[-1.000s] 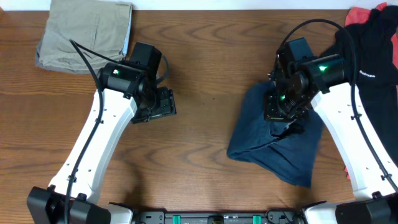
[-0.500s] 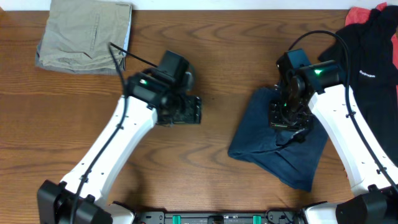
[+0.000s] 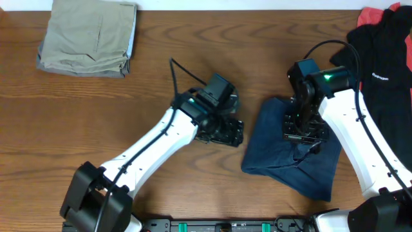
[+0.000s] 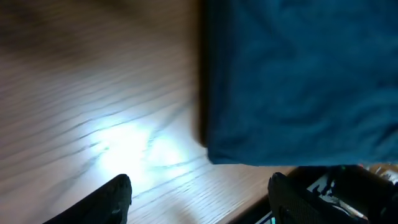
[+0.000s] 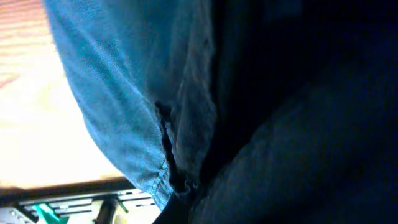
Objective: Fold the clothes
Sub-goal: 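Drag the pants bundle rightward with the right gripper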
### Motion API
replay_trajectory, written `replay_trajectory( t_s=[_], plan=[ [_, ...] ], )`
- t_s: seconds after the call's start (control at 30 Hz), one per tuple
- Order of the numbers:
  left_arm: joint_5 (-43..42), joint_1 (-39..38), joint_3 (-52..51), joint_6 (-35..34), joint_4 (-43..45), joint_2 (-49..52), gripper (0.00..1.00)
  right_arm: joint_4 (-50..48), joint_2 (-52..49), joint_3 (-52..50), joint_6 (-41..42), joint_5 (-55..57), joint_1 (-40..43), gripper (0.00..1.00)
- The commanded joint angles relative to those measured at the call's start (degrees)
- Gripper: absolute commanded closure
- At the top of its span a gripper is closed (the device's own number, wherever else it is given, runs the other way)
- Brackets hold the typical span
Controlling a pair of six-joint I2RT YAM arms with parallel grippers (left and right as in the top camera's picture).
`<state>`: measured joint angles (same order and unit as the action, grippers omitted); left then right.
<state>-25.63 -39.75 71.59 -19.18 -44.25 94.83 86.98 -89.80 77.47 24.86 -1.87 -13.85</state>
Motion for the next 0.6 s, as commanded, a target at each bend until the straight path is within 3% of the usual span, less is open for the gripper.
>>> replay_trajectory(
  t_s=[0.0,0.23,0.57],
  plan=[
    [-1.0,-1.6,0.0,1.1,0.6,1.0,0.29,-0.2,0.8,-0.4,1.2,2.1,3.0,0.98],
    [-1.0,-3.9,0.0,0.9,2.5,4.7,0.29,-0.2,0.8,-1.7,-0.3,3.7,9.7,0.98],
    [-1.0,-8.5,0.0,0.9,8.3,7.7,0.29,-6.1,0.8,-11.5,1.1,2.4,15.8,0.99]
  ],
)
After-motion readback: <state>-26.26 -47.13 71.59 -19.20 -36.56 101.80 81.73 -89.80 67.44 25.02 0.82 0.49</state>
